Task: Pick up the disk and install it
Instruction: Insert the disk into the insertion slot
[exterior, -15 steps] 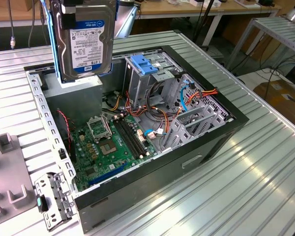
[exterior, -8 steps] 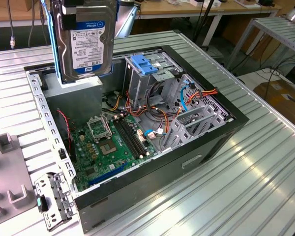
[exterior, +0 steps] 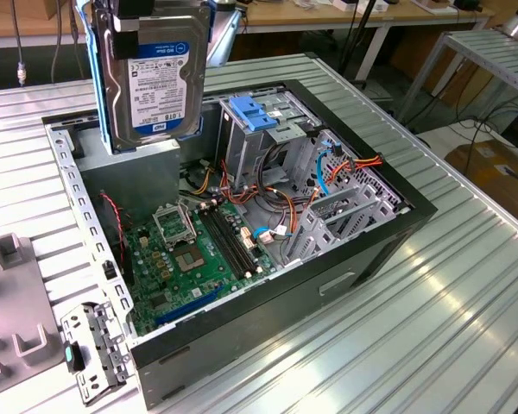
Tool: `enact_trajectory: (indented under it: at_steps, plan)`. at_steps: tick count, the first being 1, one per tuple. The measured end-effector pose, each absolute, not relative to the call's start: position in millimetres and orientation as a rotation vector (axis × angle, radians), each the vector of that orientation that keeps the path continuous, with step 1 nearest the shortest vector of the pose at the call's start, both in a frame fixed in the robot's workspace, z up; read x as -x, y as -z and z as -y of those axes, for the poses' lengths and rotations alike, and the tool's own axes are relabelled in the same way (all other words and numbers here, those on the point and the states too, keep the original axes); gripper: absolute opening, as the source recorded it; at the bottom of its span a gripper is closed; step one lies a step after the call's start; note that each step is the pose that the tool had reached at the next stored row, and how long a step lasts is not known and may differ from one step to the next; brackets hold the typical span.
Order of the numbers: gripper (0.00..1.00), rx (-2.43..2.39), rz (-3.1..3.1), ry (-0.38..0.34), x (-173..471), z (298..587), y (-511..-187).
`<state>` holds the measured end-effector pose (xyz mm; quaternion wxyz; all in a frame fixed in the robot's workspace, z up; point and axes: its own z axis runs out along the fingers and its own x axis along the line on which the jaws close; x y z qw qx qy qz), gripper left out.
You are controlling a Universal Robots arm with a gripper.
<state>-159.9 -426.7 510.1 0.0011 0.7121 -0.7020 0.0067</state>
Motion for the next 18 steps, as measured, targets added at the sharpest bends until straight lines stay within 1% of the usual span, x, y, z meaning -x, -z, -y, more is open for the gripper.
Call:
enact_trajectory:
  at_steps: [18]
  plan:
    - [0.37, -2.236, 2.204, -0.021, 160.0, 458.2, -510.1]
